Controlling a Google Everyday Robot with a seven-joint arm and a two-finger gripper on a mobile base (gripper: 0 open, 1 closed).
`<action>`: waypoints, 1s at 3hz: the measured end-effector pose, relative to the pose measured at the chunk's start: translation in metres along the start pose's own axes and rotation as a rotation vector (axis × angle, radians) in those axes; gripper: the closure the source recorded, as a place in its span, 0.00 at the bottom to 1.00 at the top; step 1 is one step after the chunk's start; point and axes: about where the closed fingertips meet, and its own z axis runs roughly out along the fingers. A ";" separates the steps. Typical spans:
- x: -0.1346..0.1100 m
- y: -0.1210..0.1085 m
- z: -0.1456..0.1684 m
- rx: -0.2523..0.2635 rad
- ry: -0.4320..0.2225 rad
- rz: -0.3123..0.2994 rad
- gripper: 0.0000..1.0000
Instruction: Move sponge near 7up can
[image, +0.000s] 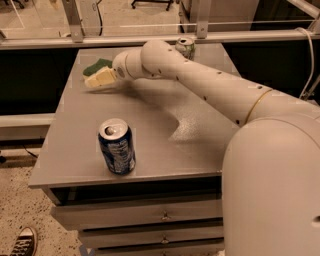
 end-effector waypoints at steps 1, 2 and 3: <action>-0.001 -0.003 0.013 -0.002 -0.006 0.022 0.00; 0.002 -0.001 0.013 -0.009 -0.001 0.032 0.16; 0.008 0.000 0.003 -0.006 0.011 0.038 0.39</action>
Offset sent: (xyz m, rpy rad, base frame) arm 0.0060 0.0015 -0.0072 0.0210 0.0389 -0.0079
